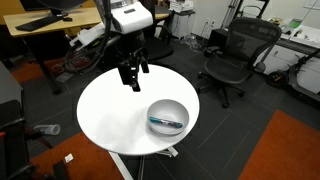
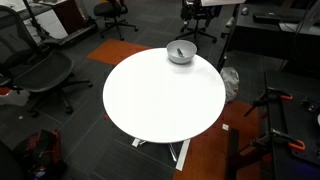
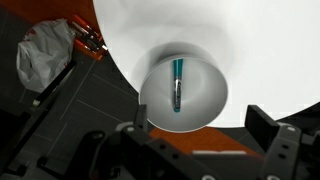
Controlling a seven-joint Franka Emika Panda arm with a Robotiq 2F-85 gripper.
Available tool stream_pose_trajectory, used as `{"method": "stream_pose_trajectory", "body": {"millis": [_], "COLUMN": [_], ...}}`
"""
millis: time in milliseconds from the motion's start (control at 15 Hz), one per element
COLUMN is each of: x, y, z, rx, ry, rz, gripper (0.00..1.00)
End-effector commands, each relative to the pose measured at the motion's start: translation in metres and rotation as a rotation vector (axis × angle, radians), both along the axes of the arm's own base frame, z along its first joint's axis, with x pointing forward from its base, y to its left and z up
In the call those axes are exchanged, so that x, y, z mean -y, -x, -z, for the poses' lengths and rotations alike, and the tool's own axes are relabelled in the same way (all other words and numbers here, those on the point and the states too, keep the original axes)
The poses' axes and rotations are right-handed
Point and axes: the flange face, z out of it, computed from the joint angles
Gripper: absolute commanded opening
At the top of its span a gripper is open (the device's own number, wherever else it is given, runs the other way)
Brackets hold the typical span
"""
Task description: Place the marker on the table
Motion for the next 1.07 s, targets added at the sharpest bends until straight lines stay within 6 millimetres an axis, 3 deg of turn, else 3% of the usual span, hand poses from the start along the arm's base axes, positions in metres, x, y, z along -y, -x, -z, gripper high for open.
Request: {"method": "stream_pose_trajectory", "body": {"millis": [0, 467, 1000], "x": [0.001, 0.043, 0.078], "y": [-0.001, -0.019, -0.046], "z": [-0.001, 0.019, 0.044], "rx": [0.000, -0.041, -0.139], "ry": [0.000, -0.150, -0.188], "rz": [-0.001, 0.033, 0.045], "gripper": [1.00, 1.00, 1.00]}}
